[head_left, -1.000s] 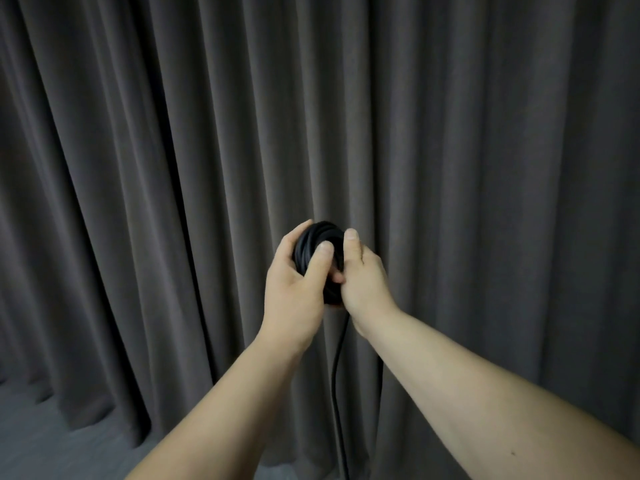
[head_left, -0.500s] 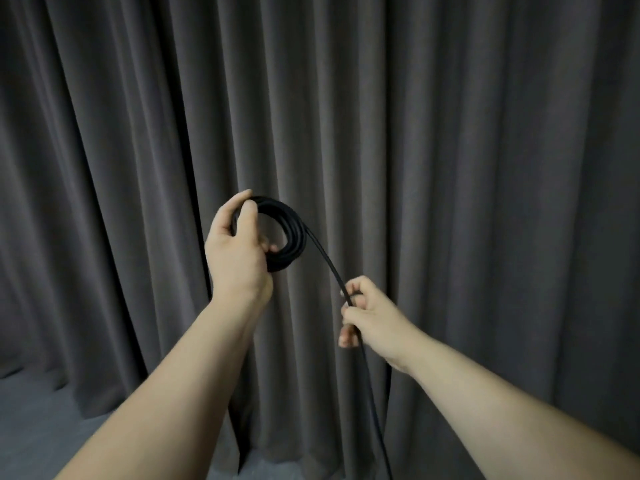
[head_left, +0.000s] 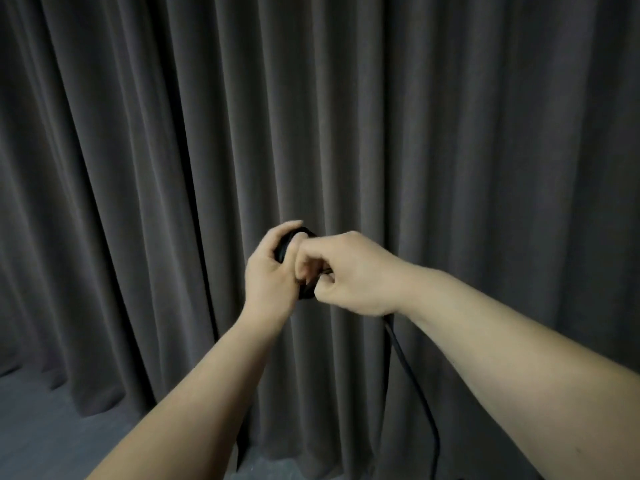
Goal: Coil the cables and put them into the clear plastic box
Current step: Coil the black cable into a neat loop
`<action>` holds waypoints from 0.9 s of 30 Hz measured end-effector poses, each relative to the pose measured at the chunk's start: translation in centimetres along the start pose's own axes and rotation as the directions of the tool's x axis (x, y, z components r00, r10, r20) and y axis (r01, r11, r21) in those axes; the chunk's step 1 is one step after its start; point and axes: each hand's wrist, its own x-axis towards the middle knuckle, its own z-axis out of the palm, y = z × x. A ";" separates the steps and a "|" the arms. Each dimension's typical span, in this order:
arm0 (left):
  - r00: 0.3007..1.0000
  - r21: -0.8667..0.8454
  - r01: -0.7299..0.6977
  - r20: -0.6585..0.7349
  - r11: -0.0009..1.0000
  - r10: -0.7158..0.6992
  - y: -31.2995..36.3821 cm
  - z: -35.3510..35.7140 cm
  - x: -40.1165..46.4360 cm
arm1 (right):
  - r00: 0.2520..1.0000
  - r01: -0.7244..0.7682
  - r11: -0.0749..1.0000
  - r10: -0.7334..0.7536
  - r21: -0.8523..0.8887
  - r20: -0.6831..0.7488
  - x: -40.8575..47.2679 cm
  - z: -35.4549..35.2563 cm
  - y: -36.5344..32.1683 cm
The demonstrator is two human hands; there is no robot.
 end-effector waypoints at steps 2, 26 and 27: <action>0.999 -0.048 0.030 0.043 0.998 -0.028 -0.3 0.5 -0.5 | 0.990 -0.006 0.978 0.035 0.210 -0.135 -0.4 0.5 0.7; 0.984 -0.037 0.036 0.177 0.999 -0.029 -1.0 0.8 -1.0 | 0.872 -0.166 0.611 0.458 0.774 -0.175 -1.7 -0.4 5.6; 0.981 -0.031 0.029 0.190 0.999 -0.023 -0.9 0.9 -1.1 | 0.854 -0.156 0.623 0.475 0.766 -0.212 -1.4 -0.2 5.6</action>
